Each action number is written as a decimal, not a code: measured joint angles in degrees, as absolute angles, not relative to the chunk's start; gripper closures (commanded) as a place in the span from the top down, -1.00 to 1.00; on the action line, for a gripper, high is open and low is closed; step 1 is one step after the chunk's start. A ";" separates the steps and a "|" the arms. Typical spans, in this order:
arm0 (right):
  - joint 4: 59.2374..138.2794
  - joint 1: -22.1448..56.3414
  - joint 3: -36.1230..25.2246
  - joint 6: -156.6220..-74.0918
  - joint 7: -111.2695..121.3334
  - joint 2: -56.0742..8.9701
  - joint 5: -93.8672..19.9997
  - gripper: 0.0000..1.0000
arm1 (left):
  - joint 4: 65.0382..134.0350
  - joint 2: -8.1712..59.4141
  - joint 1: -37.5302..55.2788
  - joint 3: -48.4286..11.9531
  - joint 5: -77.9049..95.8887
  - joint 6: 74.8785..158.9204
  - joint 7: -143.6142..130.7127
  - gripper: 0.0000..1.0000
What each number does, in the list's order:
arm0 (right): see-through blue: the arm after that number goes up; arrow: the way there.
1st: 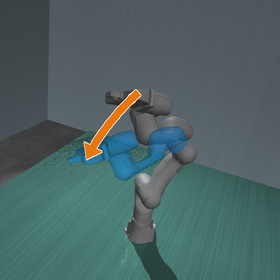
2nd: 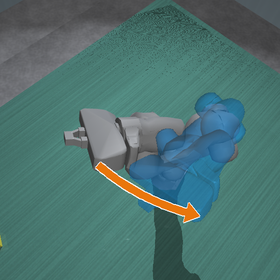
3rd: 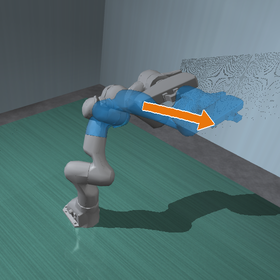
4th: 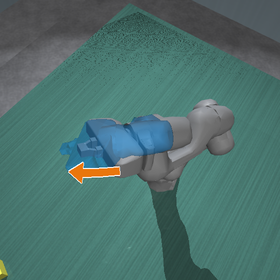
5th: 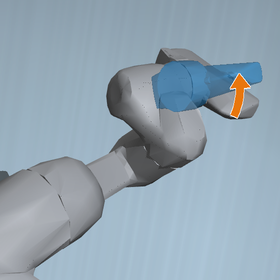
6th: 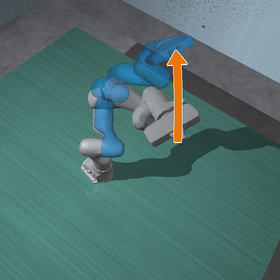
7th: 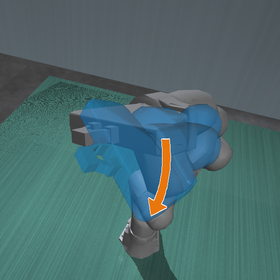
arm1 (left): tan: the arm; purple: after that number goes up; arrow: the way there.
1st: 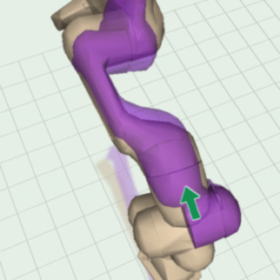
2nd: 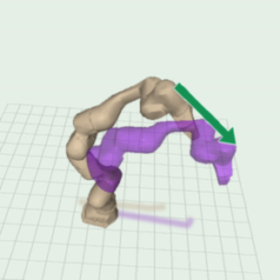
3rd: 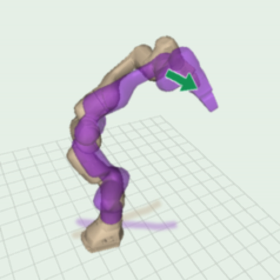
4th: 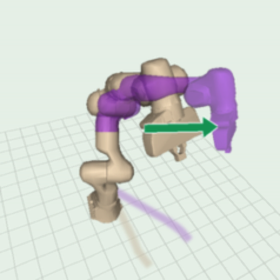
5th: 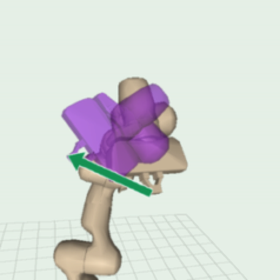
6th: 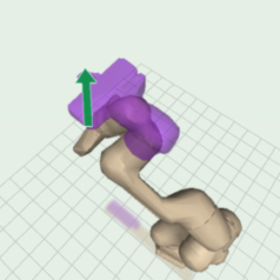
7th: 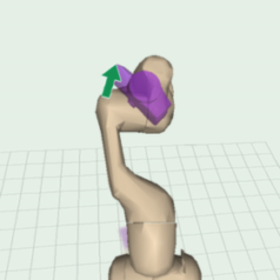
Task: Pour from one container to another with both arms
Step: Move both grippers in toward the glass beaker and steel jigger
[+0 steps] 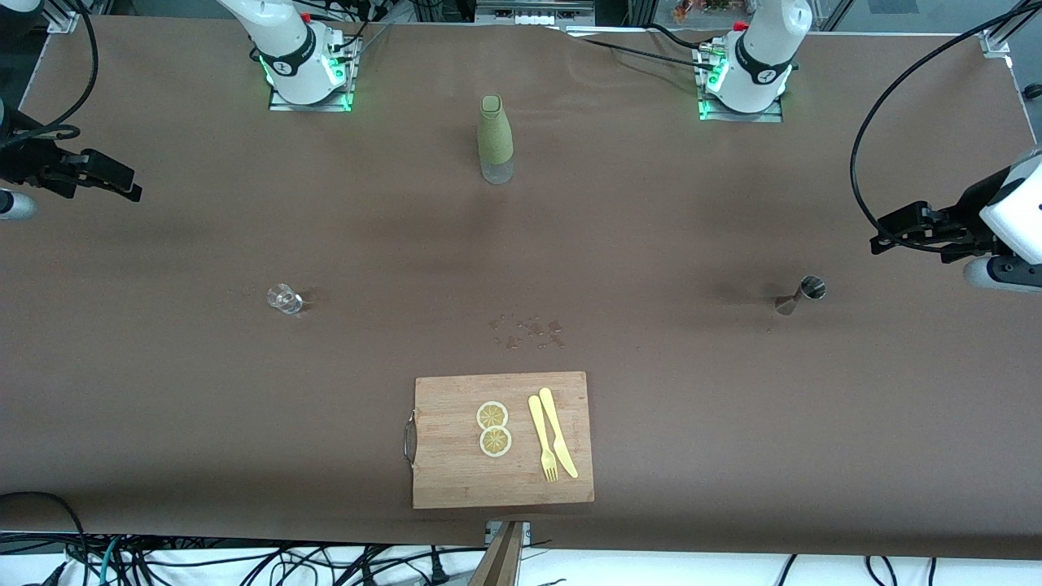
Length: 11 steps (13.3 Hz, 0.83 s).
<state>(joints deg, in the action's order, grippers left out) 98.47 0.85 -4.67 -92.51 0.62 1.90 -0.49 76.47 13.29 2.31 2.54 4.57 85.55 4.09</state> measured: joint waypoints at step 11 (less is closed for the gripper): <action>98.45 0.53 -5.35 -88.49 10.89 -1.54 -5.08 1.00 | 77.09 15.13 -1.67 7.92 6.70 85.40 23.36 1.00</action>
